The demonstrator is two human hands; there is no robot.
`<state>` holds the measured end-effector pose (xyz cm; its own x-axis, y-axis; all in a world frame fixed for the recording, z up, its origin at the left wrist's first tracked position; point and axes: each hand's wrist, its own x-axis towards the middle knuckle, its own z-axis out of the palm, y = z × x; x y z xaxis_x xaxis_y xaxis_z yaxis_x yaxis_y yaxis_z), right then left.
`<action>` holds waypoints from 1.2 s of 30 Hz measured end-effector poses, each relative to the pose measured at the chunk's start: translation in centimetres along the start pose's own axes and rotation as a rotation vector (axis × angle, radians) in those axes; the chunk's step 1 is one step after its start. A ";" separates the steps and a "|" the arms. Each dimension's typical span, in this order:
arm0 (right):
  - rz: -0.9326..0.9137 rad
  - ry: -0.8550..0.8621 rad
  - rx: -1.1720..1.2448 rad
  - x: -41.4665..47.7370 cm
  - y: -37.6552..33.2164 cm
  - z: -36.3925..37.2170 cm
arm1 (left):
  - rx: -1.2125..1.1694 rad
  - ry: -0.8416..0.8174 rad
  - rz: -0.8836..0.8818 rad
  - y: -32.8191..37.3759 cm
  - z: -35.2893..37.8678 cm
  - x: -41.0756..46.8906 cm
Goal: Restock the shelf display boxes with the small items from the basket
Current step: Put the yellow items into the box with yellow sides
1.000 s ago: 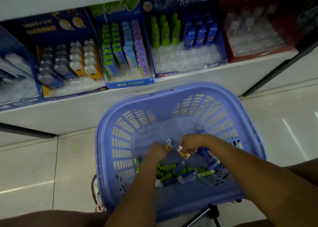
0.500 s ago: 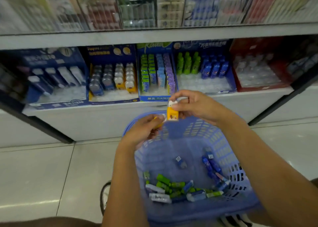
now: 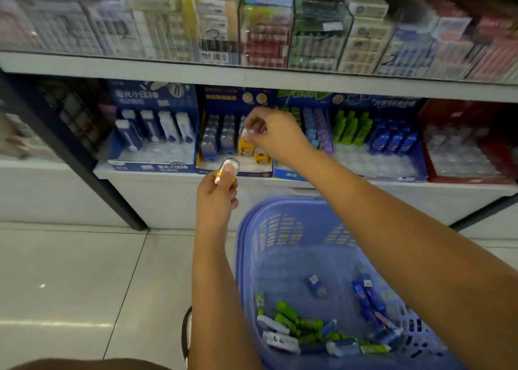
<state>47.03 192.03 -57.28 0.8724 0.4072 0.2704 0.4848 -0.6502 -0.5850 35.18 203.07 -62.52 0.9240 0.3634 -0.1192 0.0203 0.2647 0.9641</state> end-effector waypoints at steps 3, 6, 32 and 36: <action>0.003 -0.058 -0.138 0.6 0.5 1.8 | -0.017 0.054 0.008 -0.3 -0.8 0.3; 0.029 -0.071 -0.215 0.7 0.7 2.4 | 0.061 0.103 0.022 -0.5 -1.4 0.9; 0.118 -0.001 0.270 -3.7 1.2 -1.7 | 0.433 0.007 0.236 -0.3 2.2 0.7; 0.020 -0.066 -0.004 -3.5 2.1 -0.8 | 0.797 -0.038 0.274 -1.8 2.2 0.9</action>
<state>45.08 188.76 -58.83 0.8762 0.4353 0.2072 0.4673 -0.6613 -0.5868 36.86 200.98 -63.83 0.9473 0.2891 0.1377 0.0439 -0.5435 0.8383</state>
